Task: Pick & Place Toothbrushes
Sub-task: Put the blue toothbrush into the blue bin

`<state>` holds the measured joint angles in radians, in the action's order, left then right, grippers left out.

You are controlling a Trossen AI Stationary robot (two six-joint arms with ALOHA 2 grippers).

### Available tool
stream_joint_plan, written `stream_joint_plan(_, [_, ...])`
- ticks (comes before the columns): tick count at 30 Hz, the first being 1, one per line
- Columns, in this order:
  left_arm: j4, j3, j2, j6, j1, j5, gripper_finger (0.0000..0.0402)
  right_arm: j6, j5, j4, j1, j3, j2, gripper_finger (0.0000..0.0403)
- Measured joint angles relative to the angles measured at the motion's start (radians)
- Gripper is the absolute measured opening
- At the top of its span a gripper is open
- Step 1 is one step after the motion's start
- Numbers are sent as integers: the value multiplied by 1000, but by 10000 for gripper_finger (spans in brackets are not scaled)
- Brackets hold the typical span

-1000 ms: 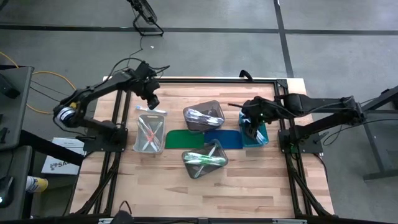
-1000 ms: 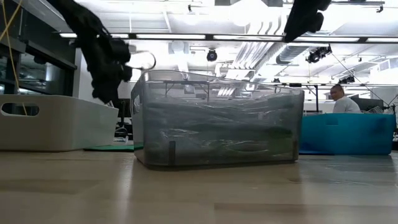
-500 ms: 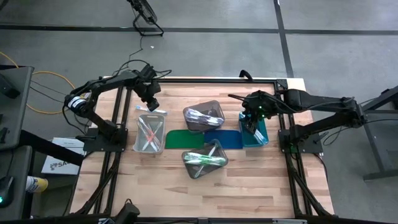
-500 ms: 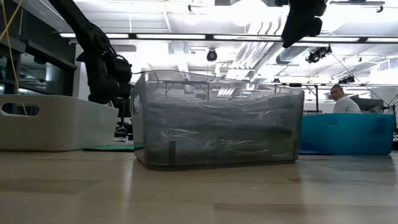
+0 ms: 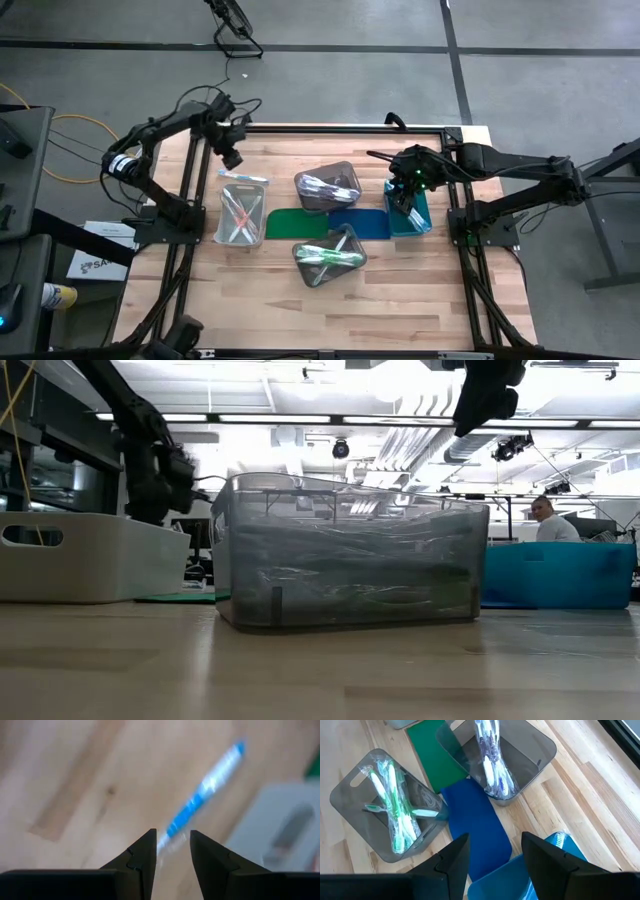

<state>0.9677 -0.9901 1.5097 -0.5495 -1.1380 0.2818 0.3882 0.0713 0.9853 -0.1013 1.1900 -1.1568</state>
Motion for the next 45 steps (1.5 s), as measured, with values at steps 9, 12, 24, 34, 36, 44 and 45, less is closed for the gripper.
stream_joint_plan(9, [149, 0, 0, -317, 12, -39, 116, -9, 0, -1, 1, 0, 0, 171])
stream_joint_plan(12, [153, 0, 0, -356, 30, -106, 121, -20, 0, -2, 1, 0, 0, 171])
stream_joint_plan(24, [97, 71, 0, -582, 120, -428, 188, -69, -23, -2, 1, 0, 0, 171])
stream_joint_plan(34, [-20, 140, 0, -607, 117, -398, 191, -106, -23, -3, 1, 0, 0, 171])
stream_joint_plan(36, [-66, 163, 0, -614, 117, -376, 191, -109, -24, -3, 1, 0, 0, 171])
stream_joint_plan(44, [-146, 216, 0, -658, 123, -323, 190, -109, -26, -2, 1, 0, 0, 171])
stream_joint_plan(45, [-150, 218, 0, -660, 128, -327, 188, -109, -26, -2, 1, 0, 0, 171])
